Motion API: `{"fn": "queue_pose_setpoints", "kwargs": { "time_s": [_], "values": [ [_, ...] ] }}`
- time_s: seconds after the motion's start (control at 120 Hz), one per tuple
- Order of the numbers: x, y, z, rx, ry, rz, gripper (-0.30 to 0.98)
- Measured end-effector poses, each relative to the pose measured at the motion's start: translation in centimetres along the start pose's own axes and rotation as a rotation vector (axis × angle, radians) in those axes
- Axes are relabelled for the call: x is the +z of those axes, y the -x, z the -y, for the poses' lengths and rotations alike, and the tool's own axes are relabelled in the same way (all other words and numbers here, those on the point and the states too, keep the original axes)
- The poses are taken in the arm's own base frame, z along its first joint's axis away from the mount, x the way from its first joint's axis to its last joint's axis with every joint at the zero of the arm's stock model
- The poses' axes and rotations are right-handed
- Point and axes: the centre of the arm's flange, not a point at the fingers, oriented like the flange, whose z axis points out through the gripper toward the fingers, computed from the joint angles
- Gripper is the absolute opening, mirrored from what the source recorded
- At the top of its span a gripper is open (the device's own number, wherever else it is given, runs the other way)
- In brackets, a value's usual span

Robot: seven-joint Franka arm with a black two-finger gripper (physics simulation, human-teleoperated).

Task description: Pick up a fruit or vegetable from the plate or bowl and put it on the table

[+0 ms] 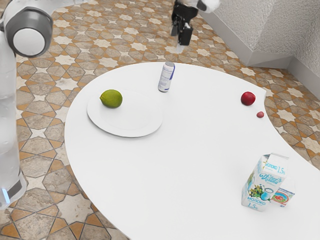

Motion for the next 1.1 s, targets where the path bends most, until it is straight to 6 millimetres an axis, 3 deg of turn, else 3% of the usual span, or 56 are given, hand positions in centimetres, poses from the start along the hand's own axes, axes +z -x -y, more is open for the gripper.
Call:
{"fn": "queue_pose_setpoints", "kwargs": {
  "time_s": [0.092, 0.175, 0.267, 0.4, 0.467, 0.542, 0.625, 0.725, 0.8, 0.9, 1.017, 1.1],
  "values": [
    [2.1, -1.4, -3.6, 0.075, 0.027, 0.05, 0.69],
    [4.6, -2.2, -5.6, 0.119, 0.065, 0.107, 0.69],
    [8.2, -3.2, -4.7, 0.097, 0.119, 0.174, 0.69],
    [9.5, -3.1, -4.9, 0.08, 0.153, 0.214, 0.69],
    [11.0, -0.8, -5.0, 0.07, 0.159, 0.259, 0.69],
    [15.0, 4.2, -5.1, 0.053, 0.164, 0.29, 0.69],
    [18.4, 7.8, -2.6, -0.002, 0.165, 0.263, 0.69],
    [19.6, 8.9, 0.0, -0.026, 0.147, 0.189, 0.69],
    [20.4, 9.7, 3.5, -0.058, 0.136, 0.147, 0.69],
    [21.7, 12.2, 7.3, -0.097, 0.131, 0.117, 0.69],
    [23.8, 14.3, 8.1, -0.076, 0.144, 0.086, 0.69],
    [23.5, 15.6, 7.1, -0.04, 0.148, 0.037, 0.69]
  ]
}}
